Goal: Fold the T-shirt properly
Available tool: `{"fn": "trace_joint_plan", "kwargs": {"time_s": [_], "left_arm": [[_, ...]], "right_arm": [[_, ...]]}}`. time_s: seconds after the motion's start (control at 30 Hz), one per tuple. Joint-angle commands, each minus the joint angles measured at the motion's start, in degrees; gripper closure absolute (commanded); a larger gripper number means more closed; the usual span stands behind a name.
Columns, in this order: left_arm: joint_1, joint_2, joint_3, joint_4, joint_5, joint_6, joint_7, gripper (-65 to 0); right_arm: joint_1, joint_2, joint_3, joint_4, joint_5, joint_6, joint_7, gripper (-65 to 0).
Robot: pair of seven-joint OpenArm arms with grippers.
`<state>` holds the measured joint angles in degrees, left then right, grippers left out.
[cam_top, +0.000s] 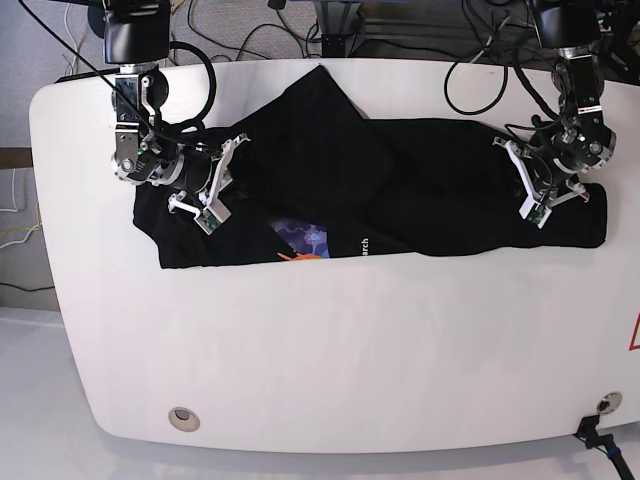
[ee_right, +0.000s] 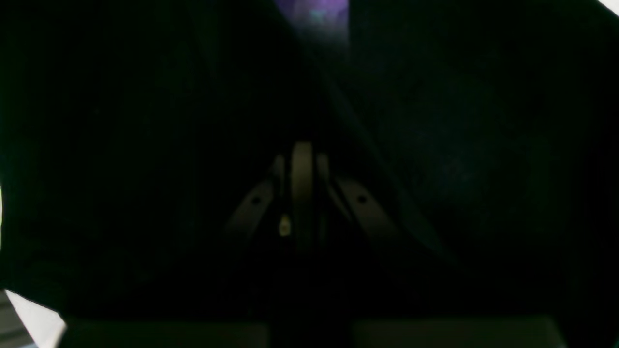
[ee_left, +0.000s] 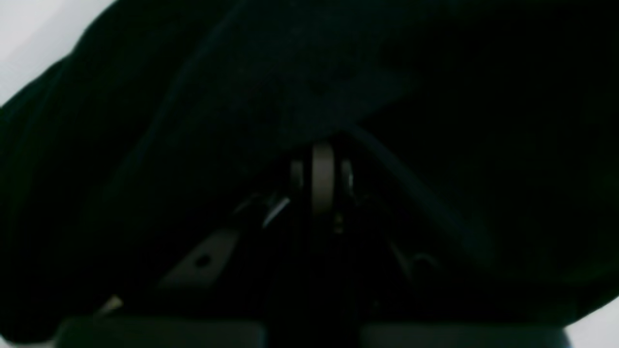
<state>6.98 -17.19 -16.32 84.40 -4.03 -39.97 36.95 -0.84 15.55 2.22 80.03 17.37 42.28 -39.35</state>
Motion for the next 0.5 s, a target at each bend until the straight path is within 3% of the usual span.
{"fn": "trace_joint_plan", "kwargs": {"time_s": [0.0,0.17,0.47], "left_arm": [[0.18,-2.28,0.01,0.21,1.00,-0.03,1.42,0.0],[-0.70,-4.66,0.01,0.21,1.18,-0.03,1.42,0.0],[-0.70,-4.74,0.01,0.65,1.18,-0.03,1.42,0.0]], "right_arm": [[-0.87,0.76,-0.15,-2.97,-8.53,-2.28,-6.58,0.0],[-0.78,0.84,-0.06,-3.77,-8.53,-2.28,-6.32,0.0],[1.59,0.84,-0.06,-3.85,-8.53,-2.28,-4.91,0.0]]}}
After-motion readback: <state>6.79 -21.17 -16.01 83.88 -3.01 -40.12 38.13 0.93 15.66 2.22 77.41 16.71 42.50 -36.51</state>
